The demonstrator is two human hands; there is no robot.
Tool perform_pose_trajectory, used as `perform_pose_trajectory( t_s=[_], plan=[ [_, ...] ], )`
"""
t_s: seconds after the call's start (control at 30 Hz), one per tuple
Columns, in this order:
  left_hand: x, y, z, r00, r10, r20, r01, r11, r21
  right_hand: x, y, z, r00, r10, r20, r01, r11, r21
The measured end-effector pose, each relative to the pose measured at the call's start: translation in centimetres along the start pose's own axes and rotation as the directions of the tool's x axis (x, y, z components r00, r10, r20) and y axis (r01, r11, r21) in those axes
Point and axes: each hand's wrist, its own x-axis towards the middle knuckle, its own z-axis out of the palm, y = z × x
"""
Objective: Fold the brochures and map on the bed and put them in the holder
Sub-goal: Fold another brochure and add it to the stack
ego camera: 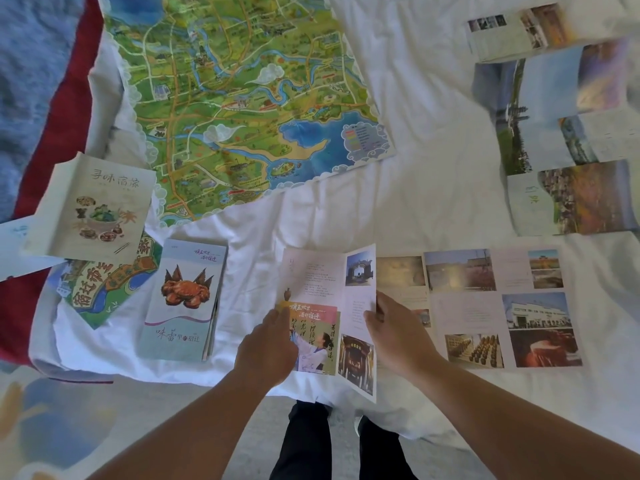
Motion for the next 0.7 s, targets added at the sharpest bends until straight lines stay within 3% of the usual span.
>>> perform_pose_trajectory(
  t_s=[0.17, 0.33, 0.7],
  plan=[
    [-0.2, 0.1, 0.2, 0.997, -0.067, 0.022, 0.068, 0.998, -0.016, -0.6, -0.1, -0.1, 1.0, -0.027, -0.004, 0.027, 1.0, -0.009],
    [0.0, 0.1, 0.2, 0.997, -0.068, 0.037, 0.073, 0.984, -0.163, -1.1, -0.1, -0.3, 0.998, -0.062, 0.008, 0.062, 0.998, -0.03],
    [-2.2, 3.2, -0.8, 0.981, -0.002, -0.192, -0.064, 0.939, -0.337, -1.5, -0.1, -0.2, 0.998, -0.06, 0.014, 0.061, 0.998, -0.024]
  ],
)
